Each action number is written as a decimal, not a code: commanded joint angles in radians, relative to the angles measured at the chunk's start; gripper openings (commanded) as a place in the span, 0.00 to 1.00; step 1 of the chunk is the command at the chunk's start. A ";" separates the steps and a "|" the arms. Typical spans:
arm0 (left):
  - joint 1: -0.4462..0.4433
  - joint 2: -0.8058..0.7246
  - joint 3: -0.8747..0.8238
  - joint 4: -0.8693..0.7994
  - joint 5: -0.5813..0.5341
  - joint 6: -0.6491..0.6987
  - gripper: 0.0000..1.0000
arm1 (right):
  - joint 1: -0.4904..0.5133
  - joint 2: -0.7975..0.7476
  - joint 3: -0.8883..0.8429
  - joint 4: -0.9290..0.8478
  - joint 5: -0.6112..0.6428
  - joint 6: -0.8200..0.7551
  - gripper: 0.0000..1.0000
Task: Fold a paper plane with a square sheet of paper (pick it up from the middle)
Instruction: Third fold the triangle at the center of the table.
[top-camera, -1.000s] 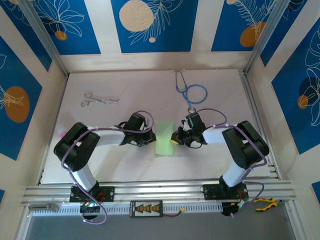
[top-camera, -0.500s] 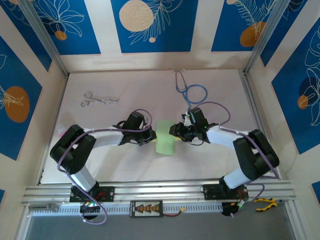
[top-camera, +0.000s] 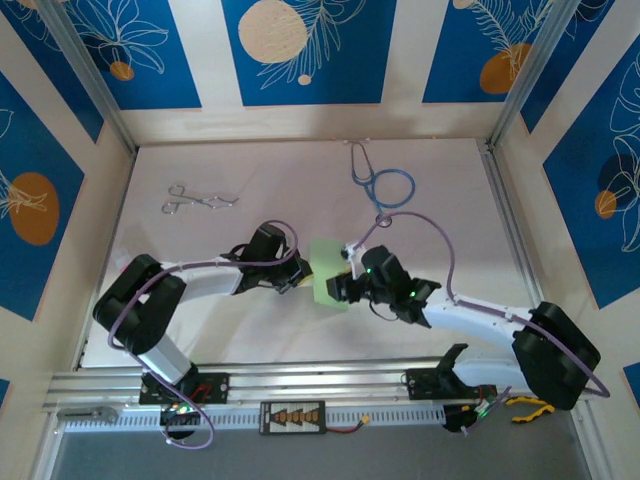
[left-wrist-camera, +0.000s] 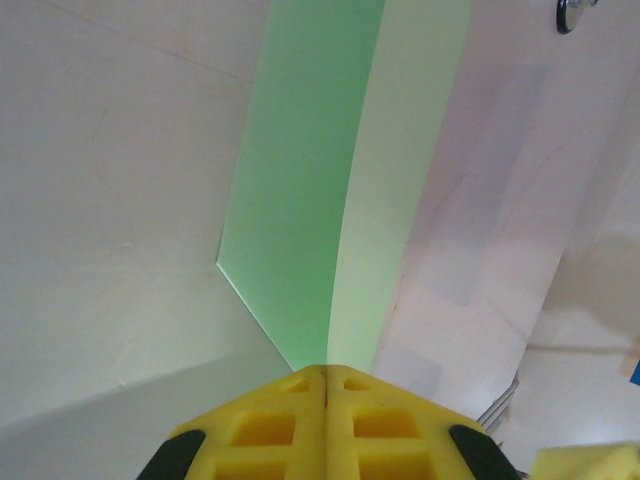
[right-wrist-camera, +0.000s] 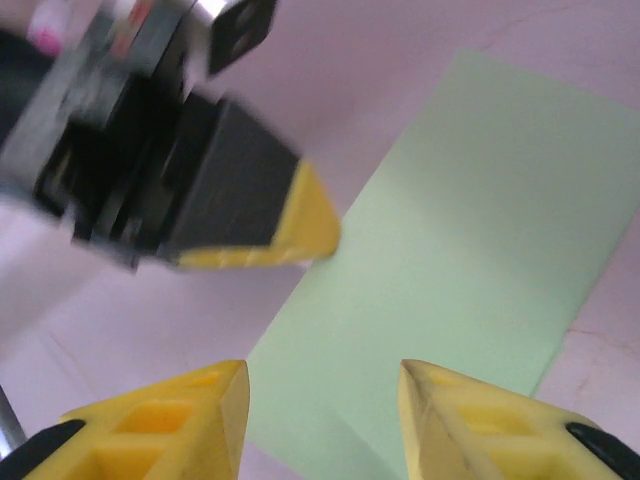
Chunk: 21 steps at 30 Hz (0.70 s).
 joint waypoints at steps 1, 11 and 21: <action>0.001 -0.021 -0.005 0.011 -0.003 -0.028 0.00 | 0.096 -0.012 -0.031 0.131 0.135 -0.278 0.45; 0.002 -0.020 -0.002 0.010 0.004 -0.028 0.00 | 0.268 0.053 -0.010 0.092 0.294 -0.411 0.47; 0.003 -0.029 -0.004 0.010 0.010 -0.027 0.00 | 0.325 0.184 -0.004 0.196 0.460 -0.477 0.47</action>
